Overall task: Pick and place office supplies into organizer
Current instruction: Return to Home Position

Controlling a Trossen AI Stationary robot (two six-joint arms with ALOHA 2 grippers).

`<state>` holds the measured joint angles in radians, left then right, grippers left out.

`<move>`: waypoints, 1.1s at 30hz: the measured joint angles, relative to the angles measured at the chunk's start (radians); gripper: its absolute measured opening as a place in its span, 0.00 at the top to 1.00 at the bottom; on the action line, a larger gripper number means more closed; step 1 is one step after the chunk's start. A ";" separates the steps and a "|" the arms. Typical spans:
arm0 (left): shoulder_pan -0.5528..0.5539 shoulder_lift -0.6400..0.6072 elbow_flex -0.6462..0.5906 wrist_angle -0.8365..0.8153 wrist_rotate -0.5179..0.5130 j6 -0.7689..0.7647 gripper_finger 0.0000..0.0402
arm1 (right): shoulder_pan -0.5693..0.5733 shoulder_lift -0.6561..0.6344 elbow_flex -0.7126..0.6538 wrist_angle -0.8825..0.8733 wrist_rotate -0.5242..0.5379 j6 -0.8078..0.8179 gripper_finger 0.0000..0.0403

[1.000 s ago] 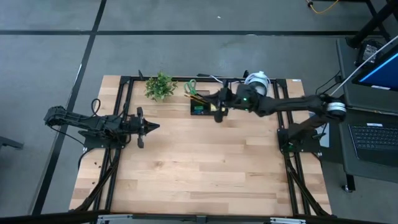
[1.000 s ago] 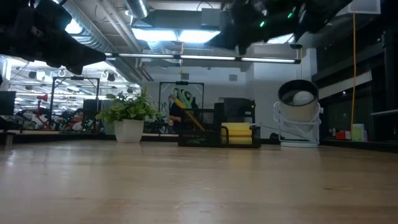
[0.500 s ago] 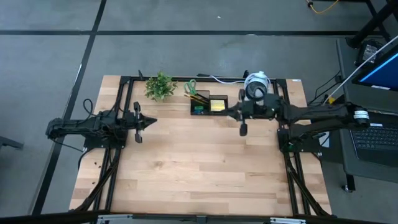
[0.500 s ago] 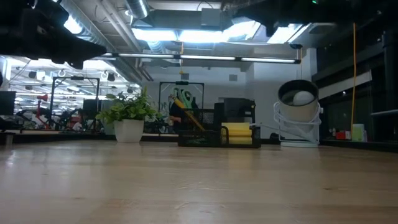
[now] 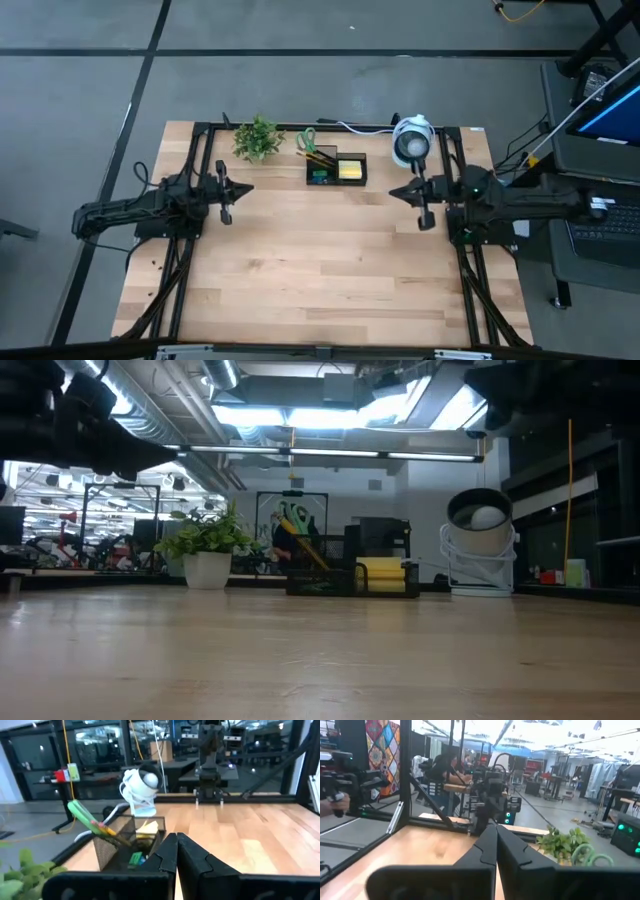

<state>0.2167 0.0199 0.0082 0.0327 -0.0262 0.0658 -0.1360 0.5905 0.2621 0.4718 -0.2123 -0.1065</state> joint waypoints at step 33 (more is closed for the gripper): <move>0.067 -0.001 0.000 0.008 -0.109 -0.052 0.98 | -0.004 -0.336 -0.255 -0.140 0.053 0.032 0.90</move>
<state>0.2836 0.0193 0.0082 0.0408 -0.1356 0.0135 -0.1402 0.2543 0.0067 0.3319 -0.1590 -0.0740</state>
